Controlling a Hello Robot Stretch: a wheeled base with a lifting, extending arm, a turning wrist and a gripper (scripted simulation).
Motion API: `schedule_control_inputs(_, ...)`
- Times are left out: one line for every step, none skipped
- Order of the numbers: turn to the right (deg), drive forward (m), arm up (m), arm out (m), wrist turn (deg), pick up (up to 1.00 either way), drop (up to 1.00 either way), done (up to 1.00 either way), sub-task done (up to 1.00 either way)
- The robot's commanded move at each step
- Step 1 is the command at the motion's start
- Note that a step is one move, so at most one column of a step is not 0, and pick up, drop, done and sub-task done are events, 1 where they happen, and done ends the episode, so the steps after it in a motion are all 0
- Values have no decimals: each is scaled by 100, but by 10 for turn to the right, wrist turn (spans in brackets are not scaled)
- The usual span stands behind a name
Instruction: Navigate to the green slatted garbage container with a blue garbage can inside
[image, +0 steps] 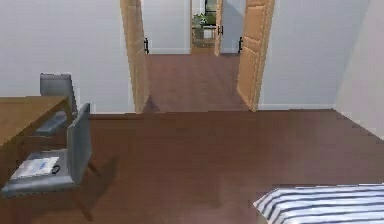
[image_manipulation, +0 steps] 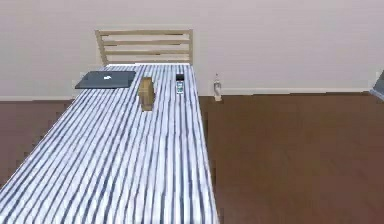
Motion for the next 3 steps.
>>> schedule_control_inputs(0,100,0,0,0,0,0,0,0)
schedule_control_inputs(180,0,0,0,0,0,0,0,0)
schedule_control_inputs(0,10,0,0,0,0,0,0,0)
